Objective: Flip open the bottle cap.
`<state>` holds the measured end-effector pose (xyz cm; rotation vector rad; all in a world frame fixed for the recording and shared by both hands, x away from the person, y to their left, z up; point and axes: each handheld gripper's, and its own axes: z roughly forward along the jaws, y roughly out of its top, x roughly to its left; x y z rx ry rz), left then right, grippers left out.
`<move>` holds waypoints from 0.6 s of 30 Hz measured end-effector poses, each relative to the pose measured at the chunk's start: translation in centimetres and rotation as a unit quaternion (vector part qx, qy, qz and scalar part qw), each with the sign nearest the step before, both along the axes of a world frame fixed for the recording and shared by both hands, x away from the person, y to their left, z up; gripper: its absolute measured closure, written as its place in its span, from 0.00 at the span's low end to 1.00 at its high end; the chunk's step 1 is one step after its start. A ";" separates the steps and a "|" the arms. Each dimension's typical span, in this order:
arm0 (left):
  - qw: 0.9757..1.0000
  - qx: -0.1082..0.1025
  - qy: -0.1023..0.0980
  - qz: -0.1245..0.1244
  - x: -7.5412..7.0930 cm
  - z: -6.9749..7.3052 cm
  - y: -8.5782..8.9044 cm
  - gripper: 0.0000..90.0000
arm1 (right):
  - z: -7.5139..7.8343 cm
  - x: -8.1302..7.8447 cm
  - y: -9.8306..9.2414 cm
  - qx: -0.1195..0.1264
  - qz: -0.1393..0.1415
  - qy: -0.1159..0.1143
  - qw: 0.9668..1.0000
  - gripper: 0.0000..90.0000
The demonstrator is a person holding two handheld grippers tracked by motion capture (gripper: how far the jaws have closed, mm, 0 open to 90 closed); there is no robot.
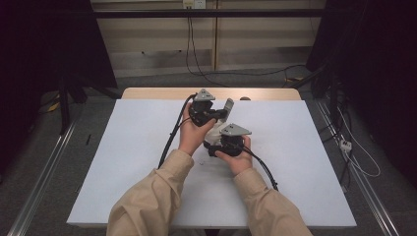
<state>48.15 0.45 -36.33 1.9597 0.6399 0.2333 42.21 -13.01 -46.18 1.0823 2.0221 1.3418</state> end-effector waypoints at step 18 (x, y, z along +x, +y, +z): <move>1.000 -0.002 0.005 -0.004 0.6 -0.5 -0.8 1.00 | 0.0 0.0 0.0 -0.001 -0.002 0.002 1.000 0.21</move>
